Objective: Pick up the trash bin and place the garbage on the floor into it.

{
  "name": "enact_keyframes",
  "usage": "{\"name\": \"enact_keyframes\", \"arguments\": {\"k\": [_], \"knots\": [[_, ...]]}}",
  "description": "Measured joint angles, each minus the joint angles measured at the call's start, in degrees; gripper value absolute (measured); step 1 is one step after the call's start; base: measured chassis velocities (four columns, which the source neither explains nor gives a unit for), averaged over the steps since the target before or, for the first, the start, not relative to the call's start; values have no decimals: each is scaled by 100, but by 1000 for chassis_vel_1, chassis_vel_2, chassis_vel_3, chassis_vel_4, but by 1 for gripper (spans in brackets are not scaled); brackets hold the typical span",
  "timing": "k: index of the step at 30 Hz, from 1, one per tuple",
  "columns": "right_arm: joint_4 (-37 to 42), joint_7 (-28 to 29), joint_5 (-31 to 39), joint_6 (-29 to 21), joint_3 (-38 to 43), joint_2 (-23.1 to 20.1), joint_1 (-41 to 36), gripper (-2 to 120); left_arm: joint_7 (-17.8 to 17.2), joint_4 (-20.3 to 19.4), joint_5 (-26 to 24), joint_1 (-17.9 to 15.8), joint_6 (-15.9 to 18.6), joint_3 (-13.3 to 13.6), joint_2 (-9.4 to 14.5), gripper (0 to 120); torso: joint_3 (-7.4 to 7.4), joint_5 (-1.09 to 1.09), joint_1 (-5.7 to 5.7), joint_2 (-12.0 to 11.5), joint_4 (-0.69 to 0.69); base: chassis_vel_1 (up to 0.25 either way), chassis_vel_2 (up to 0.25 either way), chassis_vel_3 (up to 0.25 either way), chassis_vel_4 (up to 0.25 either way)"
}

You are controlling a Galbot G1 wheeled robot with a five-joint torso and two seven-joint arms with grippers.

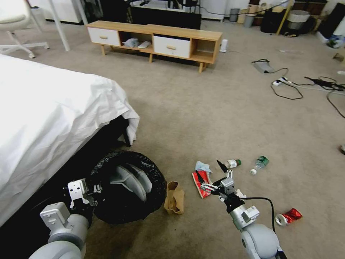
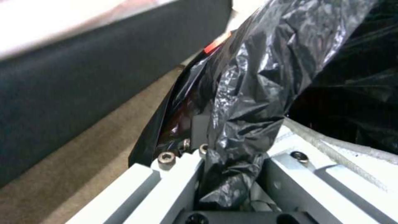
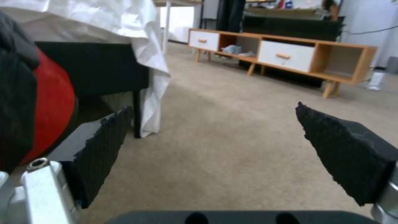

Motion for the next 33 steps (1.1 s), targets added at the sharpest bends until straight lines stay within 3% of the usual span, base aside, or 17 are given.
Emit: {"name": "enact_keyframes", "arguments": {"k": [11, 23, 33], "knots": [[-184, 334, 322, -162, -447, -333, 192, 100, -36, 34, 27, -19, -40, -40, 15, 0, 0, 1, 0, 0, -1, 3, 5, 4, 4], [-420, 790, 1369, -664, -1139, -1231, 517, 100, -46, 56, 22, -35, -37, -33, 42, 0, 0, 0, 0, -1, -1, 0, 0, 0, 0], [-599, 1381, 2030, -1044, -1827, -1641, 998, 100, -48, 56, 26, 3, -31, -23, 67, 0, 1, 1, 0, -1, 0, 0, 0, 0, 0]]}}
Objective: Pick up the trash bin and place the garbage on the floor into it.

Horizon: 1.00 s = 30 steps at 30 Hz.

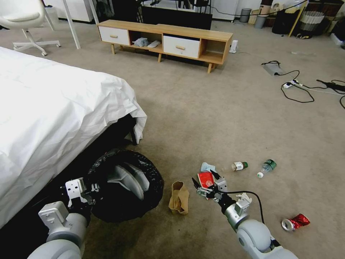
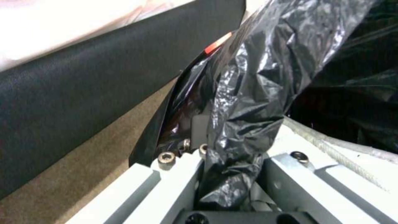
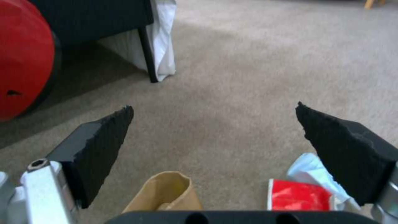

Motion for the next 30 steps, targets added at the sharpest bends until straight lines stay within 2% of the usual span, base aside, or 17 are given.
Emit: {"name": "enact_keyframes", "arguments": {"k": [9, 14, 20, 23, 30], "knots": [[-123, 530, 630, -341, -794, -167, 825, 100, -5, 25, -85, -63, 12, -119, 67, 0, 0, -1, 0, 0, 0, 0, 0, 0, 0], [-232, 916, 1400, -606, -1455, -227, 1427, 100, -9, 95, -283, -132, 19, -304, 108, 0, 0, -2, 0, 0, -2, 0, 0, 0, 0], [-371, 1227, 2062, -834, -1897, -150, 1913, 100, -3, 171, -431, -190, 19, -431, 125, 0, 0, -1, 0, 0, 1, 0, 0, 0, 0], [-424, 1558, 2543, -1149, -2173, -11, 2154, 100, 11, 273, -522, -279, 25, -593, 148, 0, 0, -1, 0, 0, -1, 0, 0, 0, 0], [-505, 2008, 3058, -1527, -2422, 54, 2421, 100, 80, 417, -525, -341, 32, -765, 196, 0, 0, -1, 0, 0, 0, 0, 0, 0, 0]]}}
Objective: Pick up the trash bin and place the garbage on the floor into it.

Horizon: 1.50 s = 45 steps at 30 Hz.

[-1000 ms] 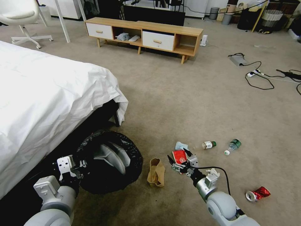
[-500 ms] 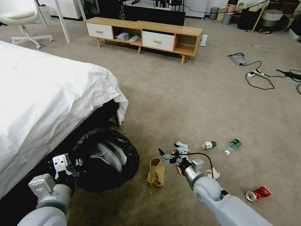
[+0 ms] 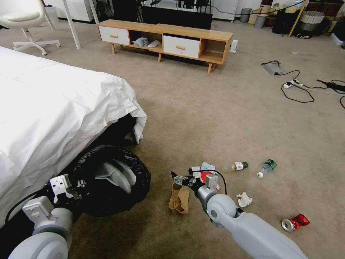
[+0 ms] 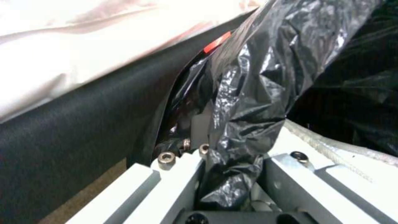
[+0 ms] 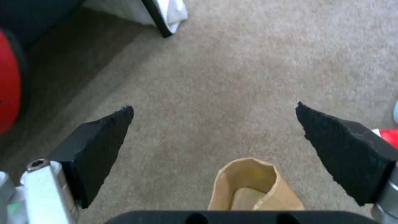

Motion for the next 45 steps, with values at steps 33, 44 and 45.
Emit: {"name": "enact_keyframes", "arguments": {"k": [33, 44, 45], "knots": [[351, 1438, 1536, -1180, -581, -190, 364, 100, 258, -89, 153, 107, -88, 297, -226, 0, -1, 1, 0, 0, 0, 0, 0, 0, 0], [446, 2499, 2479, -1649, -866, -55, 681, 100, 253, -62, 122, 85, -124, 227, -270, 0, -1, 1, 0, 0, 0, 0, 0, 0, 0], [401, 2646, 2553, -1666, -873, -10, 695, 100, 253, -58, 117, 81, -130, 225, -275, 0, -1, 0, 0, 0, 0, 0, 0, 0, 0]]}}
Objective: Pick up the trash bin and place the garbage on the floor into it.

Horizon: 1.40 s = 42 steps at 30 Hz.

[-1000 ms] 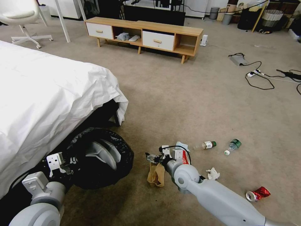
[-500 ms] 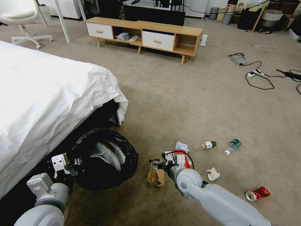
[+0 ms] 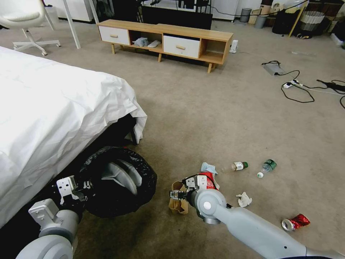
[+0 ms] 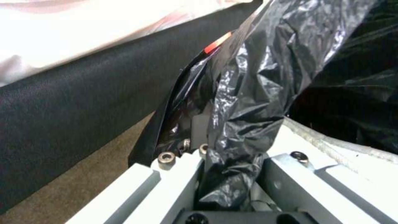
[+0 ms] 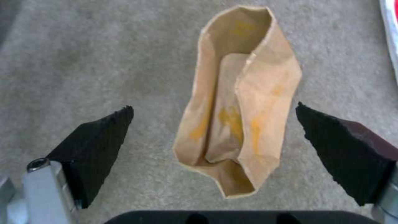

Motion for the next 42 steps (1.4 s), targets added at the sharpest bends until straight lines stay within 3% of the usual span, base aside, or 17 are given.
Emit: {"name": "enact_keyframes", "arguments": {"k": [9, 25, 31, 42], "knots": [[-326, 276, 227, -1, 108, 303, -55, 100, 2, 19, -63, -12, -9, -47, 45, 0, 0, 0, 0, 1, 0, 0, 0, 0, 0], [-1102, 207, 196, 6, 78, 908, 147, 100, 40, 58, -185, -14, -30, -148, 98, 0, 0, 1, 0, 1, 1, 0, 0, 0, 0], [-1207, 171, 104, 8, 116, 848, 103, 100, 53, 66, -194, -10, -44, -161, 98, 0, 0, 1, 0, 1, 0, 0, 0, 0, 0], [-1183, 76, -107, 24, 445, 339, -218, 100, 63, 62, -153, 17, -63, -98, 76, 0, 0, 1, 0, 1, 0, 0, 0, 0, 0]]}}
